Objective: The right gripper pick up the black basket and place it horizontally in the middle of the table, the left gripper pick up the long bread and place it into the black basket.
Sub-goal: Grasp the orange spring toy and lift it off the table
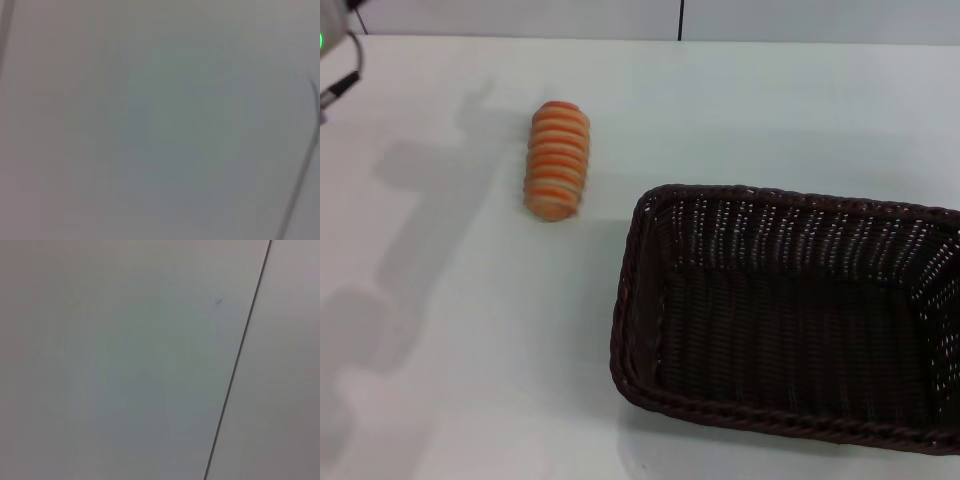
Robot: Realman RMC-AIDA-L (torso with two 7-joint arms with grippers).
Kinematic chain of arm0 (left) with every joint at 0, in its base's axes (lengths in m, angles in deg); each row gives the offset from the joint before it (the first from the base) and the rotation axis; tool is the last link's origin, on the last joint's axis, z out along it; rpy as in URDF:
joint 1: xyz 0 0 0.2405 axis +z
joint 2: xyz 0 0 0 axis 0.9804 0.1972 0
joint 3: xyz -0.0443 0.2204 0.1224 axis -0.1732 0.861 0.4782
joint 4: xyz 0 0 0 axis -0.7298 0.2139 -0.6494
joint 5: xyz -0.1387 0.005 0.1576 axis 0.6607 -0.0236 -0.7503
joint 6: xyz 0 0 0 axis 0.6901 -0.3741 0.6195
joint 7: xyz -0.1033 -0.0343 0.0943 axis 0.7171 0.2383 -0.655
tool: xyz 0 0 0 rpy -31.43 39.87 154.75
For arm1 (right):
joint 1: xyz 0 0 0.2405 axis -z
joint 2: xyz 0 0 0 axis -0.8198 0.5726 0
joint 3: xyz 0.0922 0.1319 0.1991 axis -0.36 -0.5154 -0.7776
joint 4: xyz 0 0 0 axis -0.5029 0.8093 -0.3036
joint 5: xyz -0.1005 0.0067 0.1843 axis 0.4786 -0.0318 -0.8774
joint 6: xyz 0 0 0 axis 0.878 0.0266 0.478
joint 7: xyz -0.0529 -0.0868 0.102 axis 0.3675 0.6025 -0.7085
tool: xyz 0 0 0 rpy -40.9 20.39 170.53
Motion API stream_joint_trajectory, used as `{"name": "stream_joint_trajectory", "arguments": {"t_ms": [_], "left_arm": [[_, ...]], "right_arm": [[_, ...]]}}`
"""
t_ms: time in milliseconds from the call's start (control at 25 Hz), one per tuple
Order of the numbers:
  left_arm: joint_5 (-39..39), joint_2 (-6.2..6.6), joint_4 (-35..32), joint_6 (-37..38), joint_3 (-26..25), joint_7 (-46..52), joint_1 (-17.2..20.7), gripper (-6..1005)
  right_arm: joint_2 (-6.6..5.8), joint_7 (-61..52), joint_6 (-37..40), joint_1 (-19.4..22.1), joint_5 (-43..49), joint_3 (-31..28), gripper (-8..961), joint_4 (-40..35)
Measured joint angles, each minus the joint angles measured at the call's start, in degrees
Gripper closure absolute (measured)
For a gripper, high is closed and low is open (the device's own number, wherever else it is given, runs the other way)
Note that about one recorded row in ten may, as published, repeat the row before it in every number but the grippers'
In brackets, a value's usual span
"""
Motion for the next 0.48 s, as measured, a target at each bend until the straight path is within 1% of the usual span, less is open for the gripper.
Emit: {"name": "stream_joint_trajectory", "arguments": {"t_ms": [40,80,120,160,200,240,280,320,400,440,480], "left_arm": [[3.7,-0.32,0.6,-3.4,-0.4,-3.6,-1.1,169],[3.7,-0.32,0.6,-3.4,-0.4,-3.6,-1.1,169],[8.9,-0.68,0.6,-7.0,-1.5,-8.3,-2.7,169],[16.9,-1.66,-0.4,-12.2,-4.8,-15.5,-4.8,169],[19.9,-2.1,-0.8,-13.8,-6.0,-18.0,-5.5,169],[22.8,-3.03,-1.6,-16.4,-8.1,-21.3,-6.4,169],[26.8,-4.64,-2.6,-19.9,-11.1,-25.7,-7.6,169],[28.6,-6.18,-3.3,-22.6,-13.6,-28.8,-8.5,169],[30.3,-8.62,-4.4,-26.8,-17.6,-33.1,-9.9,169],[29.7,-8.93,-5.1,-27.6,-18.1,-33.4,-10.6,169],[28.9,-8.89,-5.8,-27.9,-18.2,-32.9,-11.1,169]], "right_arm": [[-0.06,-0.1,0.5,-0.4,0.0,0.0,587,-0.8],[-0.06,-0.1,0.5,-0.4,0.0,0.0,587,-0.8],[-0.1,-0.1,0.7,-0.6,0.0,-0.1,588,-1.2],[-0.13,-0.1,0.8,-0.8,0.0,-0.2,588,-1.4],[-0.14,-0.1,1.0,-0.9,-0.1,-0.2,588,-1.7],[-0.16,-0.1,1.2,-1.1,-0.1,-0.2,588,-2.1],[-0.17,-0.1,1.5,-1.2,-0.1,-0.2,588,-2.5],[-0.17,-0.1,1.7,-1.3,-0.1,-0.2,588,-2.7],[-0.18,-0.1,2.0,-1.3,-0.1,-0.1,588,-3.0],[-0.18,-0.1,2.2,-1.3,-0.1,0.0,588,-3.1],[-0.17,-0.1,2.2,-1.2,-0.1,0.0,588,-3.2]]}}
